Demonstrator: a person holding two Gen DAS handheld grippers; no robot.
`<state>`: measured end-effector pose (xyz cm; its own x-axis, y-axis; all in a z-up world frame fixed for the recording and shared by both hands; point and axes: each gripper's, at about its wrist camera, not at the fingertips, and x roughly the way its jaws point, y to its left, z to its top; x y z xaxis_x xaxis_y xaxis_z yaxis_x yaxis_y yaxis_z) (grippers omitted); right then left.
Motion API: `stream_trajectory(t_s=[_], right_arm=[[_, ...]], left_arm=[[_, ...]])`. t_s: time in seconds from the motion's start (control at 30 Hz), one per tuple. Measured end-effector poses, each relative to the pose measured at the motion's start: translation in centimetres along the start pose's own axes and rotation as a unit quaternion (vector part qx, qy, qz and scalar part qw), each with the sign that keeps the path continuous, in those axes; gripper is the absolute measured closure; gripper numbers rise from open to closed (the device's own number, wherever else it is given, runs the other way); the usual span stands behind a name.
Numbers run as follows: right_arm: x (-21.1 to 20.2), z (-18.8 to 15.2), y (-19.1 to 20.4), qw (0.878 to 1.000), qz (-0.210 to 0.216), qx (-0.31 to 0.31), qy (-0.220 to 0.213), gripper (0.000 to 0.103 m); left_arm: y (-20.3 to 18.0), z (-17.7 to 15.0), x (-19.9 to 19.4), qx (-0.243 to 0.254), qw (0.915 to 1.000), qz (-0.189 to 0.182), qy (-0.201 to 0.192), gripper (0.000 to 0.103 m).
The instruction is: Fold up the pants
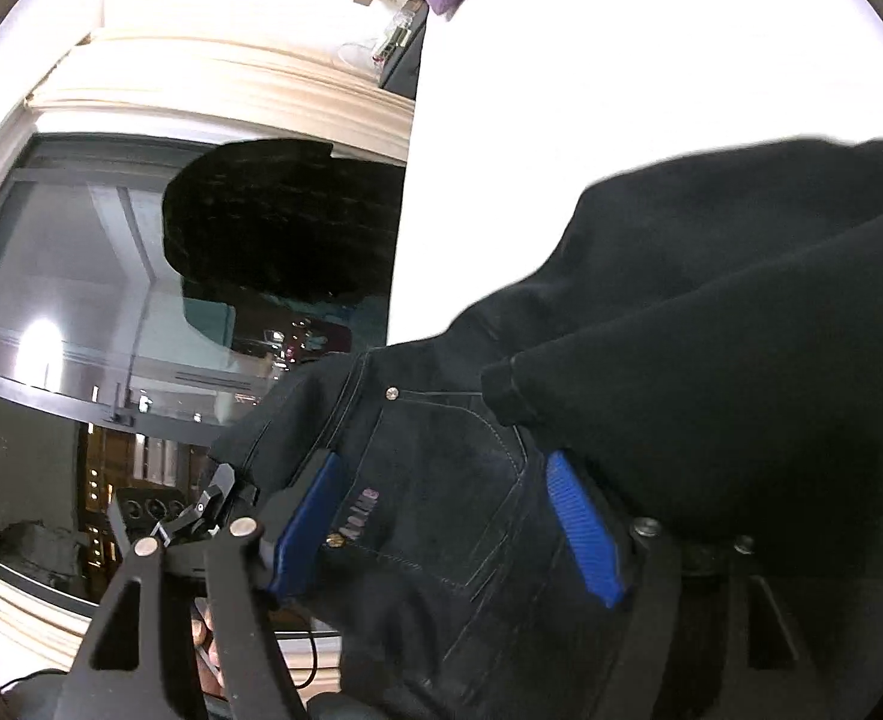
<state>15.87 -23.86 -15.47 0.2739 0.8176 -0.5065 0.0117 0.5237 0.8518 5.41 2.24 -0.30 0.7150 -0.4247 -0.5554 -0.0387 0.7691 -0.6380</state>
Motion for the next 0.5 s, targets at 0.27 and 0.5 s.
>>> stream_trajectory(t_s=[0.27,0.5], right_arm=[[-7.5,0.2,-2.3,0.998,0.048,0.016,-0.046,0.021],[-8.7,-1.8,-2.9,0.998,0.05,0.018,-0.038,0.015]], left_arm=[[-14.1,-5.8,8.4,0.193,0.9767,-0.014,0.093,0.087],[-18.5,-14.3,14.5,0.302,0.9377,0.012,0.171,0.088]])
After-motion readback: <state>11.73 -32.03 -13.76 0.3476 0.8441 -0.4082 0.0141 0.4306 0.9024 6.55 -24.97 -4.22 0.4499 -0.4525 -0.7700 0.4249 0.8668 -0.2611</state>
